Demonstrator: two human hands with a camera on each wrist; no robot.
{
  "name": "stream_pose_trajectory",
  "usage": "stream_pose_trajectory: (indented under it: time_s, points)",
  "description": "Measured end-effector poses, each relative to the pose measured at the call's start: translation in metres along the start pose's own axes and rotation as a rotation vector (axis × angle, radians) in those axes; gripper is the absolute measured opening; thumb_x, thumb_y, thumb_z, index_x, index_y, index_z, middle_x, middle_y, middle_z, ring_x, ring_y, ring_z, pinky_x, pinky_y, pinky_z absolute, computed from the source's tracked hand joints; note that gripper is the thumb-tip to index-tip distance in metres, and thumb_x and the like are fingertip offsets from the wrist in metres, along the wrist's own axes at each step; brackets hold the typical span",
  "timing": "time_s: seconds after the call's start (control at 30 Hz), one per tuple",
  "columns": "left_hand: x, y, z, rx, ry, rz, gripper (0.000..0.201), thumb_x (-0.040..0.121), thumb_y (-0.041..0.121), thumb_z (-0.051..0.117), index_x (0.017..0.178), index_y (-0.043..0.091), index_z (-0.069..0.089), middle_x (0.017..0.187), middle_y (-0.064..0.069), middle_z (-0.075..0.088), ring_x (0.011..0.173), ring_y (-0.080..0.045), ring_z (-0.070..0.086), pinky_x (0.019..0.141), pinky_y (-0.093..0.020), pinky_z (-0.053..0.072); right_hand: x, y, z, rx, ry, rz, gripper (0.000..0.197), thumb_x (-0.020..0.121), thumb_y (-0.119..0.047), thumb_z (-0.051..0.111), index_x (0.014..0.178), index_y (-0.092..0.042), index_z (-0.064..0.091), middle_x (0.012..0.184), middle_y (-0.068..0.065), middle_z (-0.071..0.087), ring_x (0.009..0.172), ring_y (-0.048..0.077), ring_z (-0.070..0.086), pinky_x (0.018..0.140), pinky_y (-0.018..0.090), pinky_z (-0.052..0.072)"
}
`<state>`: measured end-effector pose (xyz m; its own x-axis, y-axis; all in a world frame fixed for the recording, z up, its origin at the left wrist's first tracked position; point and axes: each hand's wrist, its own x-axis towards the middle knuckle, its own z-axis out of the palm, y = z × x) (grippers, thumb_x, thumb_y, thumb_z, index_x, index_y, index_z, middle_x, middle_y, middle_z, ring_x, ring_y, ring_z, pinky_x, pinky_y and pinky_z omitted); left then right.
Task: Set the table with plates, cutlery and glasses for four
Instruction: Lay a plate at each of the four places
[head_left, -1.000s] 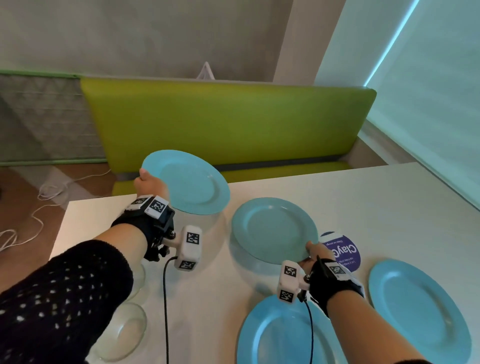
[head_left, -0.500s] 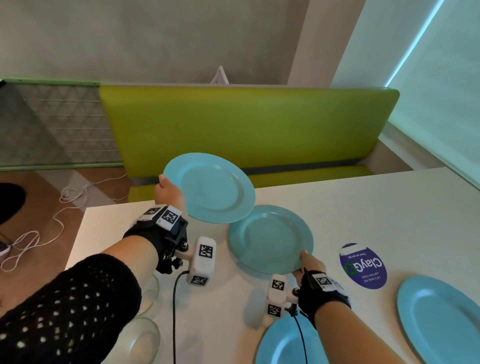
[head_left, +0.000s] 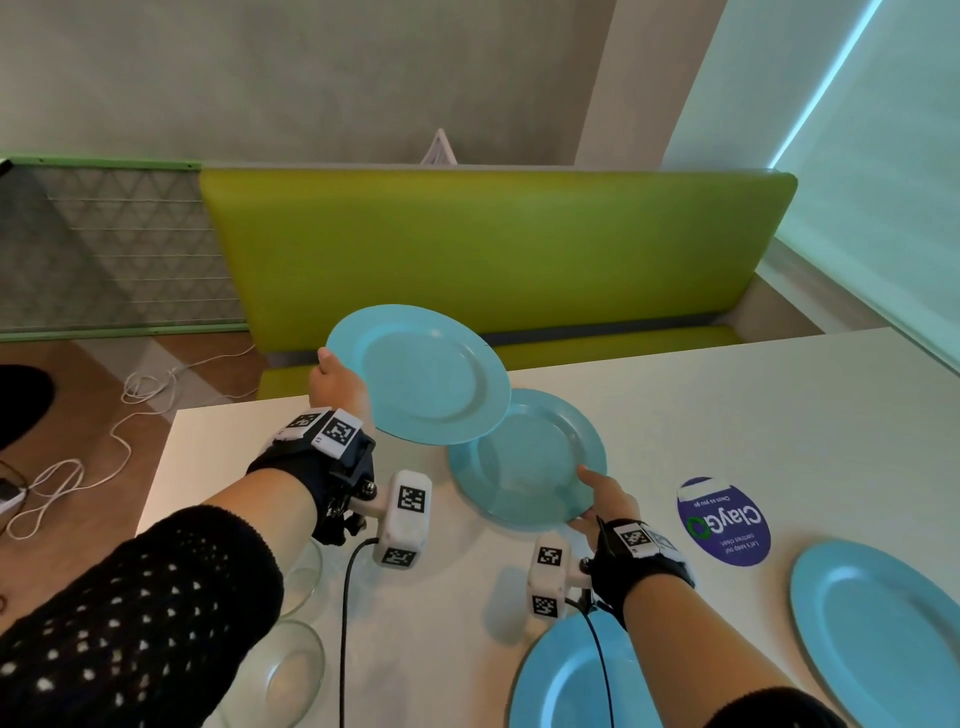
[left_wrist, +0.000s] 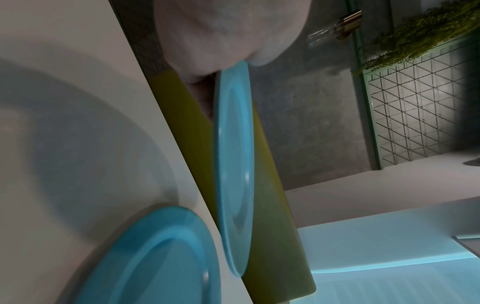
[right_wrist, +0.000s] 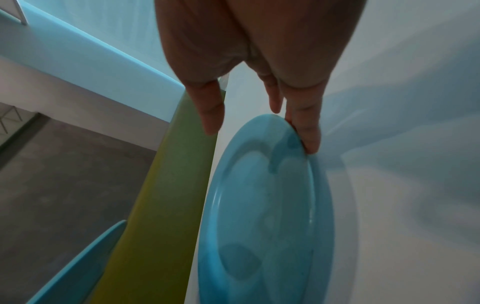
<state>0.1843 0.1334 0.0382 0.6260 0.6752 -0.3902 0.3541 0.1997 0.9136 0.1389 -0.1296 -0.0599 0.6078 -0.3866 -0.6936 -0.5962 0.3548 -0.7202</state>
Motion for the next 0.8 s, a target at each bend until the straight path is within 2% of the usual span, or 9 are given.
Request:
stream_pose_trajectory:
  time_s: [0.17, 0.3, 0.43, 0.5, 0.57, 0.6, 0.67, 0.73, 0.8]
  points:
    - [-0.001, -0.002, 0.004, 0.014, -0.010, -0.015, 0.055, 0.103, 0.039, 0.020, 0.140, 0.004, 0.039, 0.145, -0.016, 0.043, 0.131, -0.033, 0.044, 0.102, -0.037, 0.037, 0.002, 0.000, -0.001, 0.070, -0.047, 0.024, 0.051, 0.082, -0.014, 0.067, 0.127, 0.002, 0.048, 0.106, 0.023, 0.060, 0.091, 0.037, 0.061, 0.080, 0.044, 0.053]
    - [0.001, -0.006, 0.006, 0.011, -0.013, -0.015, 0.055, 0.102, 0.039, 0.021, 0.139, 0.004, 0.042, 0.143, -0.017, 0.045, 0.129, -0.034, 0.045, 0.101, -0.038, 0.038, 0.001, 0.000, 0.001, 0.079, -0.081, 0.025, 0.044, 0.082, -0.014, 0.067, 0.120, -0.003, 0.050, 0.110, 0.023, 0.060, 0.094, 0.037, 0.061, 0.082, 0.044, 0.053]
    - [0.003, -0.011, 0.006, 0.015, -0.029, -0.030, 0.056, 0.102, 0.041, 0.021, 0.140, 0.005, 0.042, 0.144, -0.017, 0.044, 0.129, -0.034, 0.045, 0.103, -0.039, 0.039, -0.003, -0.001, 0.008, -0.017, -0.073, -0.031, 0.046, 0.079, -0.011, 0.070, 0.116, 0.011, 0.055, 0.104, 0.023, 0.063, 0.092, 0.037, 0.062, 0.090, 0.046, 0.052]
    - [0.004, -0.012, 0.004, 0.021, -0.027, -0.038, 0.056, 0.102, 0.041, 0.020, 0.141, 0.006, 0.041, 0.145, -0.016, 0.043, 0.130, -0.034, 0.044, 0.106, -0.041, 0.038, -0.002, -0.002, 0.009, -0.043, -0.085, -0.038, 0.049, 0.077, -0.013, 0.072, 0.117, 0.010, 0.055, 0.108, 0.024, 0.064, 0.096, 0.038, 0.064, 0.090, 0.046, 0.053]
    - [0.005, -0.013, 0.003, 0.021, -0.023, -0.045, 0.057, 0.101, 0.043, 0.020, 0.141, 0.006, 0.041, 0.145, -0.016, 0.043, 0.130, -0.035, 0.044, 0.107, -0.043, 0.037, -0.004, -0.005, 0.008, -0.025, -0.115, -0.034, 0.044, 0.079, -0.016, 0.070, 0.115, 0.005, 0.055, 0.110, 0.022, 0.063, 0.092, 0.035, 0.063, 0.073, 0.037, 0.057]
    - [0.006, -0.013, 0.002, 0.021, -0.021, -0.048, 0.058, 0.101, 0.043, 0.020, 0.141, 0.007, 0.041, 0.145, -0.017, 0.043, 0.130, -0.035, 0.044, 0.108, -0.043, 0.037, -0.005, -0.007, 0.008, -0.027, -0.128, -0.030, 0.041, 0.080, -0.018, 0.069, 0.114, 0.000, 0.054, 0.110, 0.019, 0.062, 0.089, 0.032, 0.061, 0.064, 0.033, 0.054]
    - [0.008, -0.013, 0.001, 0.018, -0.018, -0.046, 0.057, 0.101, 0.042, 0.021, 0.141, 0.006, 0.041, 0.145, -0.016, 0.044, 0.130, -0.035, 0.044, 0.107, -0.042, 0.038, -0.004, -0.010, 0.006, -0.065, -0.140, -0.025, 0.043, 0.081, -0.024, 0.068, 0.117, -0.008, 0.052, 0.111, 0.014, 0.060, 0.093, 0.029, 0.058, 0.072, 0.034, 0.048]
    - [0.010, -0.012, 0.002, 0.020, -0.015, -0.034, 0.057, 0.102, 0.041, 0.021, 0.140, 0.005, 0.041, 0.145, -0.016, 0.043, 0.130, -0.034, 0.044, 0.105, -0.040, 0.037, -0.005, -0.012, 0.005, -0.101, -0.154, -0.025, 0.048, 0.080, -0.027, 0.068, 0.121, -0.008, 0.052, 0.111, 0.012, 0.061, 0.101, 0.030, 0.057, 0.087, 0.038, 0.046]
    - [0.011, -0.012, 0.003, 0.030, -0.015, -0.027, 0.056, 0.102, 0.041, 0.021, 0.140, 0.004, 0.042, 0.146, -0.016, 0.043, 0.130, -0.034, 0.044, 0.105, -0.039, 0.037, -0.005, -0.012, 0.004, -0.129, -0.140, -0.018, 0.046, 0.081, -0.026, 0.068, 0.120, -0.007, 0.052, 0.101, 0.011, 0.060, 0.103, 0.031, 0.057, 0.094, 0.039, 0.045]
